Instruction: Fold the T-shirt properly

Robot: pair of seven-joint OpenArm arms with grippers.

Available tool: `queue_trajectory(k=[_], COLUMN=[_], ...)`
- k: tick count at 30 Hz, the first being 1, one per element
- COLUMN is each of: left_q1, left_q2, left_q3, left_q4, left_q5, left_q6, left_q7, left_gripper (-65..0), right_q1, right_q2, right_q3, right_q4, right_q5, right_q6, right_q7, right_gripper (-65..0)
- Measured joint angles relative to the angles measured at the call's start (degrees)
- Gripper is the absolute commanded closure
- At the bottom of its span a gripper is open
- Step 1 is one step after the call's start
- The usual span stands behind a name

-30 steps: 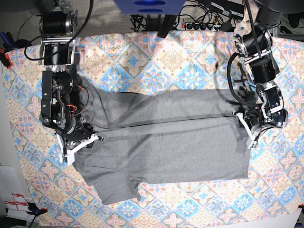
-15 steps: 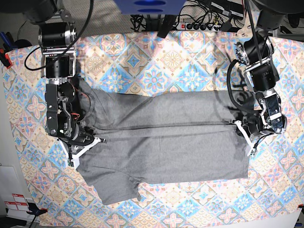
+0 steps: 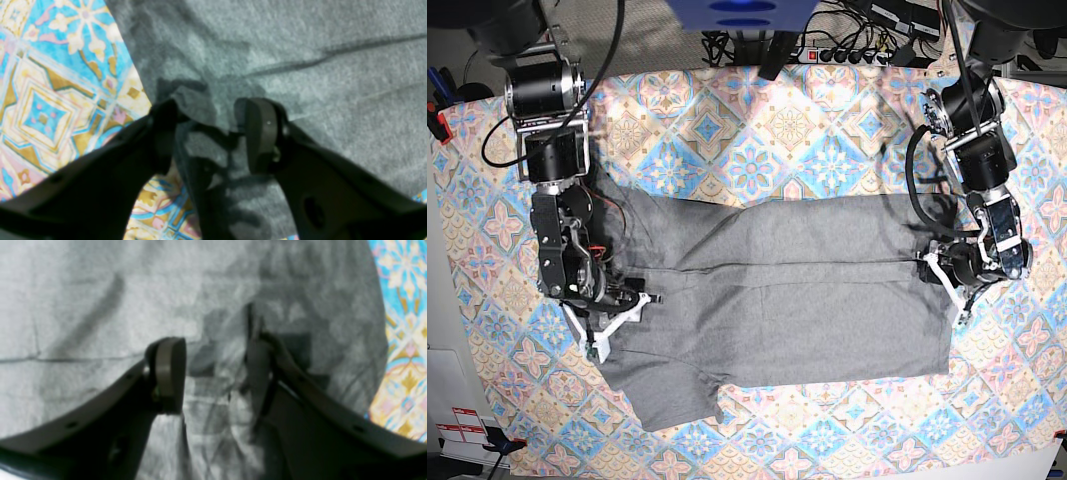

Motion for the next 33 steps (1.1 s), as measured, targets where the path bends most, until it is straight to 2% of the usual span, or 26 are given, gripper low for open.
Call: queue_trajectory(k=[3, 8, 13, 16, 19, 23, 28, 33], left_q1=[1.0, 2.0, 2.8, 5.3, 7.8, 12.0, 15.7, 17.8], left_q2=[0.0, 0.0, 0.0, 0.0, 0.0, 1.2, 1.7, 1.6], left_q3=[0.0, 0.0, 0.0, 0.0, 0.0, 0.0, -0.6, -5.9], left_q4=[0.0, 0.0, 1.3, 8.6, 18.1, 27.3, 30.2, 30.2], left_q5=[0.1, 0.0, -0.2, -0.1, -0.5, -0.2, -0.6, -0.3], left_q6=[0.0, 0.0, 0.0, 0.0, 0.0, 0.2, -0.2, -0.2], left_q7=[0.2, 0.2, 0.3, 0.6, 4.7, 10.1, 10.9, 11.2], left_gripper=[-32.1, -30.4, -31.0, -31.0, -31.1, -31.1, -31.1, -31.1], right_q1=[1.0, 4.0, 1.9, -1.2, -3.9, -6.1, -11.3, -12.4], right_q2=[0.3, 0.0, 0.0, 0.5, 0.8, 1.4, 2.4, 1.9], right_q3=[0.4, 1.6, 11.3, 16.1, 16.4, 16.3, 16.6, 16.3], right_q4=[2.4, 3.7, 3.6, 5.2, 8.1, 13.4, 16.5, 16.9], right_q5=[0.0, 0.1, -0.1, -0.3, -0.6, 0.0, -0.2, 0.0], right_q6=[-0.1, -0.2, -0.4, -0.8, -0.7, -0.3, -0.5, -0.3], right_q7=[2.9, 3.1, 2.9, 1.8, -3.7, -4.3, -5.0, -5.1], right_gripper=[-29.8, -29.9, -30.0, -30.0, -30.1, -30.1, -30.1, -30.1])
